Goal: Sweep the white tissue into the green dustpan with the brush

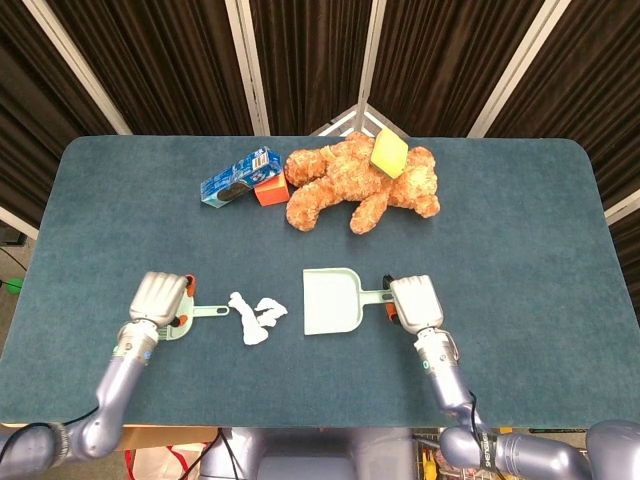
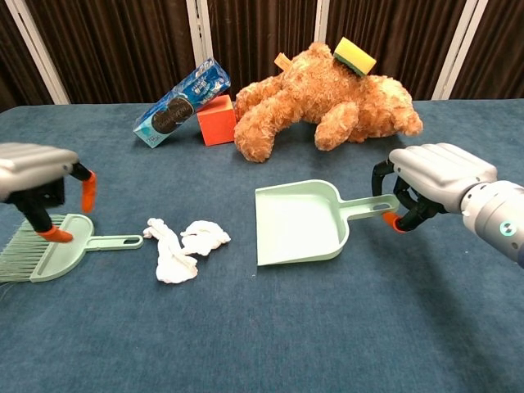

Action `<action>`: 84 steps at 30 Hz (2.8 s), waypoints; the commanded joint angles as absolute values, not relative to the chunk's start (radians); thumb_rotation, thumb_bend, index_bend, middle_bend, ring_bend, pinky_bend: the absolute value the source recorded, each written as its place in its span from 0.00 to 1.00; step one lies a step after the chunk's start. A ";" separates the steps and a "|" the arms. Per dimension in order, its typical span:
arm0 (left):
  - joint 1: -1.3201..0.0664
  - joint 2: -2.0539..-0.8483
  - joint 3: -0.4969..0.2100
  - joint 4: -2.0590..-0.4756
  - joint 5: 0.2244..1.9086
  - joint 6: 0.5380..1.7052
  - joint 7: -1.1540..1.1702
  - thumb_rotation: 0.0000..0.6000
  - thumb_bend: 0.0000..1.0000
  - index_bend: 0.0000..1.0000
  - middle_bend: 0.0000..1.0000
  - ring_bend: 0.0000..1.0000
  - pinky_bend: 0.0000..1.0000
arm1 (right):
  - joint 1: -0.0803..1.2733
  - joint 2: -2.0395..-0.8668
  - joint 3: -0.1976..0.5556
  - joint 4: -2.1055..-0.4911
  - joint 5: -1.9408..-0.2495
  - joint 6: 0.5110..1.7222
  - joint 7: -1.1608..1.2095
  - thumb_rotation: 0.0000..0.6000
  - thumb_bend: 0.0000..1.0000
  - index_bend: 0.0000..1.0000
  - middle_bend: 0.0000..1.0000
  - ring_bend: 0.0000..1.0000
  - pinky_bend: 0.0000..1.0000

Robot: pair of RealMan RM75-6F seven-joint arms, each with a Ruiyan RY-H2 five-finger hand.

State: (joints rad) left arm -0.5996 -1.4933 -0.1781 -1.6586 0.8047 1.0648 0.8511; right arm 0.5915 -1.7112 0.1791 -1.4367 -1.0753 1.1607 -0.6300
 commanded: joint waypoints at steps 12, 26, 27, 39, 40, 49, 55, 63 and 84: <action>-0.668 -1.608 -0.155 -1.593 0.702 1.104 0.876 1.00 0.37 0.45 1.00 0.99 0.99 | 0.587 -1.707 0.175 -1.426 -1.076 1.159 -0.616 1.00 0.48 0.56 0.84 0.84 0.90; -0.682 -1.633 -0.128 -1.555 0.657 1.113 0.854 1.00 0.46 0.54 1.00 1.00 1.00 | 0.583 -1.707 0.171 -1.422 -1.073 1.160 -0.613 1.00 0.48 0.56 0.84 0.84 0.90; -0.682 -1.637 -0.128 -1.552 0.655 1.114 0.850 1.00 0.50 0.58 1.00 1.00 1.00 | 0.582 -1.707 0.171 -1.422 -1.073 1.160 -0.612 1.00 0.48 0.56 0.84 0.84 0.90; -0.666 -1.646 -0.210 -1.619 0.744 1.160 0.663 1.00 0.65 0.80 1.00 1.00 1.00 | 0.582 -1.706 0.170 -1.420 -1.076 1.159 -0.614 1.00 0.48 0.56 0.84 0.84 0.90; -0.666 -1.642 -0.214 -1.629 0.756 1.163 0.652 1.00 0.66 0.80 1.00 1.00 1.00 | 0.582 -1.706 0.171 -1.422 -1.074 1.160 -0.617 1.00 0.48 0.56 0.84 0.84 0.90; -0.648 -1.611 -0.240 -1.719 0.812 1.189 0.555 1.00 0.68 0.81 1.00 1.00 1.00 | 0.579 -1.693 0.172 -1.465 -1.070 1.177 -0.642 1.00 0.48 0.56 0.84 0.84 0.90; -0.636 -1.611 -0.246 -1.762 0.791 1.184 0.503 1.00 0.68 0.82 1.00 1.00 1.00 | 0.580 -1.685 0.172 -1.486 -1.070 1.185 -0.660 1.00 0.48 0.56 0.84 0.84 0.90; -0.644 -1.657 -0.272 -1.800 0.798 1.205 0.454 1.00 0.68 0.82 1.00 1.00 1.00 | 0.580 -1.694 0.165 -1.501 -1.060 1.194 -0.694 1.00 0.48 0.56 0.84 0.84 0.90; -0.691 -1.821 -0.306 -1.736 0.844 1.245 0.403 1.00 0.68 0.82 1.00 1.00 1.00 | 0.573 -1.737 0.142 -1.416 -1.119 1.230 -0.717 1.00 0.48 0.56 0.84 0.84 0.90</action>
